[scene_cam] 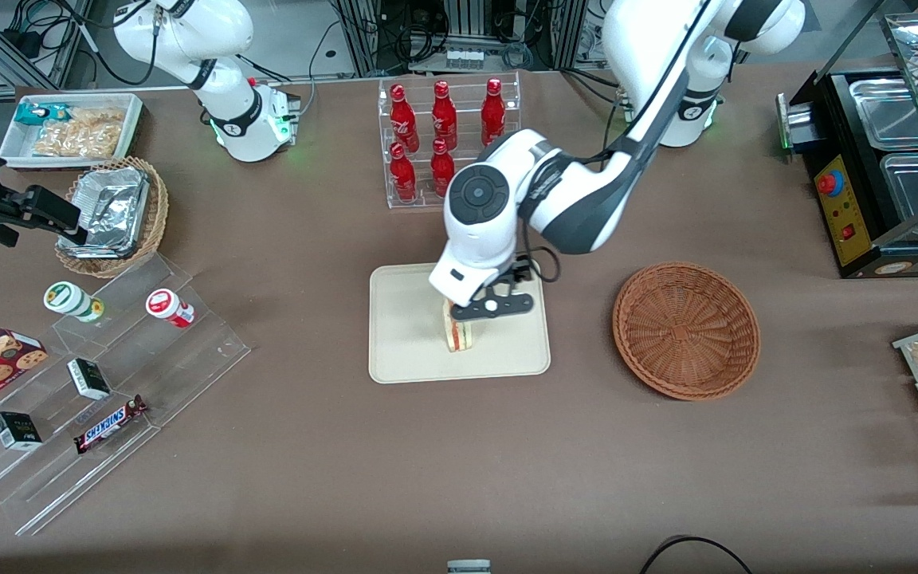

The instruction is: Place sandwich from basket to tray

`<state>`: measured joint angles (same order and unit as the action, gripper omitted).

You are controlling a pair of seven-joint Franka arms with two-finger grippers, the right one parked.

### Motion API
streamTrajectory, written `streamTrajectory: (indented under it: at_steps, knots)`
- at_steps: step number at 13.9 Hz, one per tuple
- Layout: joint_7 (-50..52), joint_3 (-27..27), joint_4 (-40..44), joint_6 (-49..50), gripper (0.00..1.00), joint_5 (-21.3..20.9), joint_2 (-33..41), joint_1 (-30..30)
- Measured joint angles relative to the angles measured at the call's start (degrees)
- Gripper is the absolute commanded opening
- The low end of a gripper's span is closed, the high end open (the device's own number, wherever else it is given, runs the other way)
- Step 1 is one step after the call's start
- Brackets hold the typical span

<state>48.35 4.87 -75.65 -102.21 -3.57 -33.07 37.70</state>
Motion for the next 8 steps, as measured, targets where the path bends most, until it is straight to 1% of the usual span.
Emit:
streamTrajectory:
  at_steps: [3,8]
  knots:
    - [-0.58,-2.22,-0.95,5.79,1.00,-0.35,2.80,-2.33]
    - [-8.11,-2.37,-6.13,6.23,1.00,-0.38,6.76,-9.58]
